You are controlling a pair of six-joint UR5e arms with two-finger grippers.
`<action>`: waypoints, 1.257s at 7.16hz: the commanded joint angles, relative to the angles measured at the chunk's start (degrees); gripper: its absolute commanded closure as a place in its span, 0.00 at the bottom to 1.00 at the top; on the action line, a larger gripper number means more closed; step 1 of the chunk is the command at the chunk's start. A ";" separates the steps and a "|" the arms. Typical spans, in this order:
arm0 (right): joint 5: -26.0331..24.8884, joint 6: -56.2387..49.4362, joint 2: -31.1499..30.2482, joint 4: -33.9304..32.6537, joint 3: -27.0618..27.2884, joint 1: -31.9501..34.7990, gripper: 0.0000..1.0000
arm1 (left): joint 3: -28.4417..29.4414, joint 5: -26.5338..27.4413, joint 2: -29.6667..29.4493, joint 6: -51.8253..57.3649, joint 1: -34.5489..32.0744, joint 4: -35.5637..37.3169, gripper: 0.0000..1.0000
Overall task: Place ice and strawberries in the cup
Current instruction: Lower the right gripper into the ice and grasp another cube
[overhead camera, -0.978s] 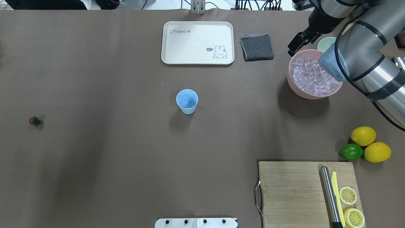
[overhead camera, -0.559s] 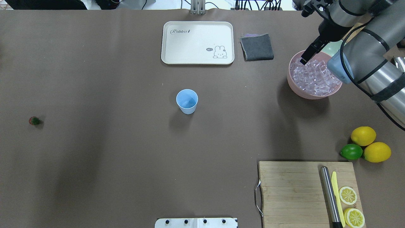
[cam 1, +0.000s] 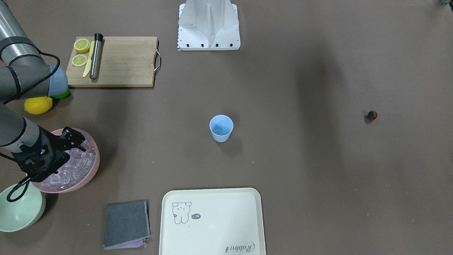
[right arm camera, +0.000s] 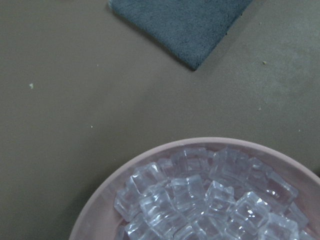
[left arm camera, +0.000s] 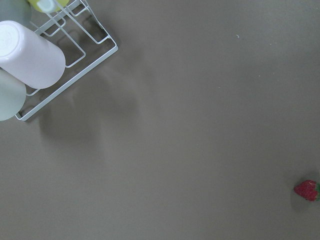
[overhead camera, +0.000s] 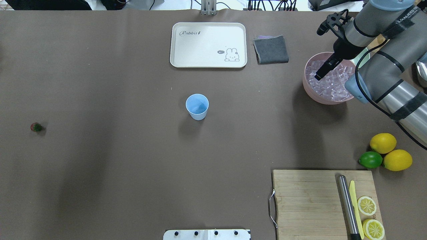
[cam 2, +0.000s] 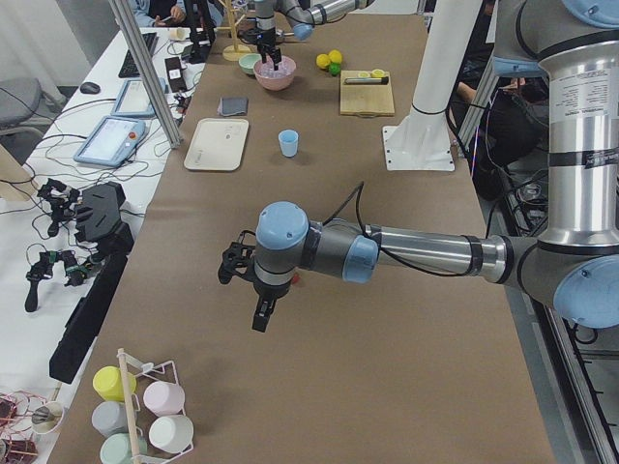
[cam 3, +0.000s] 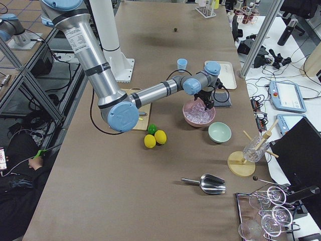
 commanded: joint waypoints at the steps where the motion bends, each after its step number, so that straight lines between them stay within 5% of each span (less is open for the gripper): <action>1: -2.00 0.73 -0.37 0.17 -0.29 -1.81 0.00 | -0.09 0.00 -0.07 -0.01 0.00 0.00 0.02; 9: -4.03 1.08 -0.55 -0.44 -1.26 -3.84 0.02 | -0.01 -0.09 -0.07 0.08 0.00 0.00 0.02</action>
